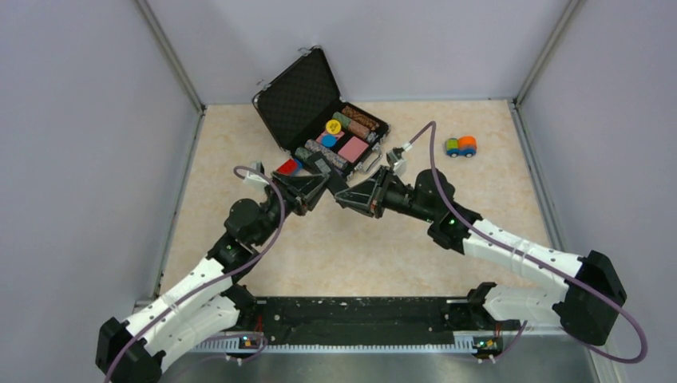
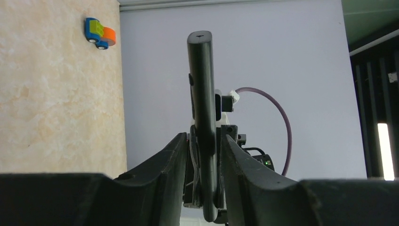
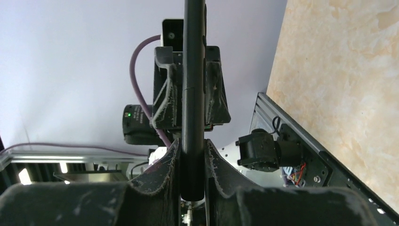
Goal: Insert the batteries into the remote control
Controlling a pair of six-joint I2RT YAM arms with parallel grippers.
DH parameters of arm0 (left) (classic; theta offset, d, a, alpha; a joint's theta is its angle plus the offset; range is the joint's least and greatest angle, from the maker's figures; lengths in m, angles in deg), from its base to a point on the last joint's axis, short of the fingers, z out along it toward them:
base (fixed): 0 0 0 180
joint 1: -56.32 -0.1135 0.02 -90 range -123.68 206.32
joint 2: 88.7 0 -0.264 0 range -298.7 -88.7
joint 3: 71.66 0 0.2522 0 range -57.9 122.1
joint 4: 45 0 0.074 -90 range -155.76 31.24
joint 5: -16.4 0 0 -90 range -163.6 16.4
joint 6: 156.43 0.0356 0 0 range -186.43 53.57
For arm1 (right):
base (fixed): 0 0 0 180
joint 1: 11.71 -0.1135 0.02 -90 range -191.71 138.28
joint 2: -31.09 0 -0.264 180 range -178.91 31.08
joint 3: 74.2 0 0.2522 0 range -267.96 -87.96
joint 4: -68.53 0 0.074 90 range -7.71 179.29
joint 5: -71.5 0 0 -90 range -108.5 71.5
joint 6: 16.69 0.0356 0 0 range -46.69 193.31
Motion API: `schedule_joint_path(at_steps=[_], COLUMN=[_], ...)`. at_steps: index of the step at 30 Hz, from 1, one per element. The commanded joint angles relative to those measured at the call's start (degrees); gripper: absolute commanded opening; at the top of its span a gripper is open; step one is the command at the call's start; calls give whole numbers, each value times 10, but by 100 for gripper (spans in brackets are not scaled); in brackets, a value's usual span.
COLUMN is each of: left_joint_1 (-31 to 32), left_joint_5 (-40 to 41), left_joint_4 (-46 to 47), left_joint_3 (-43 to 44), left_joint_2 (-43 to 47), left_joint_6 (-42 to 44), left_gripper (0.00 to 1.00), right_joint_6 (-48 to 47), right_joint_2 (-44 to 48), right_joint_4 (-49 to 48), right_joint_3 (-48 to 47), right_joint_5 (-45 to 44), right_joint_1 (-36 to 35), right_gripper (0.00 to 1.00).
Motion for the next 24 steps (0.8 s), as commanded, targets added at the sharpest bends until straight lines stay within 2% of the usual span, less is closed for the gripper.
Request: schedule_joint_path(at_steps=[1, 5, 9, 11, 14, 16, 19, 21, 24], left_joint_1=[-41, -77, -87, -90, -90, -90, -90, -90, -89], left_joint_5=[-63, -137, -168, -178, -182, -184, -183, -184, -180], left_joint_4=[74, 63, 62, 51, 37, 27, -1, -27, -65], left_joint_3=[-19, 12, 36, 51, 61, 63, 72, 85, 104], left_joint_2=[24, 0, -25, -36, -43, -43, -45, -45, -47], left_joint_6=[18, 29, 44, 54, 63, 67, 67, 65, 55], left_gripper=[38, 39, 49, 50, 38, 22, 0, 0, 0], right_joint_6=[-16, -32, -27, -25, -25, -30, -41, -58, -83], right_joint_2=[-3, -17, -24, -22, -19, -19, -11, -5, -5], right_joint_4=[-74, -60, -62, -65, -58, -49, -40, -7, 27], right_joint_3=[-15, -42, -44, -40, -36, -39, -39, -53, -82], right_joint_5=[68, 102, 119, 124, 122, 119, 94, 72, 43], right_joint_1=[18, 18, 19, 19, 18, 19, 18, 19, 18], right_gripper=[2, 3, 3, 4, 4, 8, 26, 44, 58])
